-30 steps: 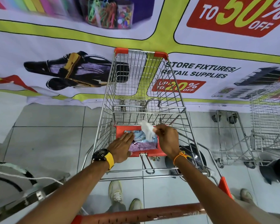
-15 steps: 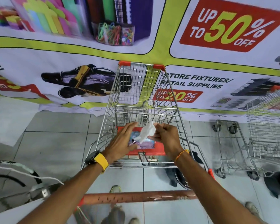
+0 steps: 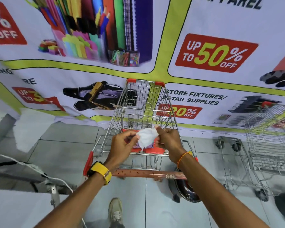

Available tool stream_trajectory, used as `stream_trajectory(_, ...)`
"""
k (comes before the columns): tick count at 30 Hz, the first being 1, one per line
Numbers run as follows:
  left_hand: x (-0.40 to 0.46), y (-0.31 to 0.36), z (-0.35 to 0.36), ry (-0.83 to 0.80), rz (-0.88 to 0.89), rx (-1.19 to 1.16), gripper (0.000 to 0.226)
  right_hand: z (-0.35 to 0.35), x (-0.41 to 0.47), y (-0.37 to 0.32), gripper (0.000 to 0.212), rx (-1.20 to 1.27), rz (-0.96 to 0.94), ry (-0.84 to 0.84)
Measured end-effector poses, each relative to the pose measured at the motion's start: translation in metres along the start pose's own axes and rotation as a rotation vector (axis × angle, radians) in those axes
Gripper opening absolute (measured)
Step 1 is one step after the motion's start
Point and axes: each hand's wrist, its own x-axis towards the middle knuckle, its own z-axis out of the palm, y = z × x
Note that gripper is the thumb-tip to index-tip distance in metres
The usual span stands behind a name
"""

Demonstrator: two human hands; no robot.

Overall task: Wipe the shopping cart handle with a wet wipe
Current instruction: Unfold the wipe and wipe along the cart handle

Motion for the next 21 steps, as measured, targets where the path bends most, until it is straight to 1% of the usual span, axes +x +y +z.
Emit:
stream_trajectory(2, -0.007, 0.011, 0.0, -0.005, -0.08, -0.129, 0.019, -0.002, -0.013, -0.001, 0.038, 0.105, -0.01, -0.049)
stream_trajectory(5, -0.015, 0.02, 0.001, 0.014, -0.192, -0.257, 0.015, -0.006, -0.028, 0.003, 0.032, 0.208, -0.078, -0.162)
stream_trajectory(7, -0.019, 0.024, 0.002, 0.036, -0.244, -0.315, 0.012, -0.007, -0.036, 0.008, 0.026, 0.182, -0.132, -0.244)
stream_trajectory(9, -0.022, 0.026, 0.004, 0.025, -0.261, -0.353, 0.014, -0.006, -0.042, 0.014, 0.018, 0.129, -0.167, -0.315)
stream_trajectory(11, -0.025, 0.028, 0.005, -0.001, -0.269, -0.366, 0.016, -0.004, -0.047, 0.019, 0.014, 0.063, -0.178, -0.342)
stream_trajectory(16, -0.033, 0.028, 0.0, -0.038, -0.323, -0.41, 0.02, 0.004, -0.053, 0.022, 0.006, -0.001, -0.144, -0.264)
stream_trajectory(18, -0.037, 0.026, -0.005, -0.04, -0.329, -0.42, 0.017, 0.008, -0.054, 0.023, 0.006, 0.007, -0.131, -0.213)
stream_trajectory(21, -0.042, 0.019, -0.015, -0.031, -0.339, -0.372, 0.013, 0.008, -0.055, 0.028, 0.01, 0.036, -0.113, -0.137)
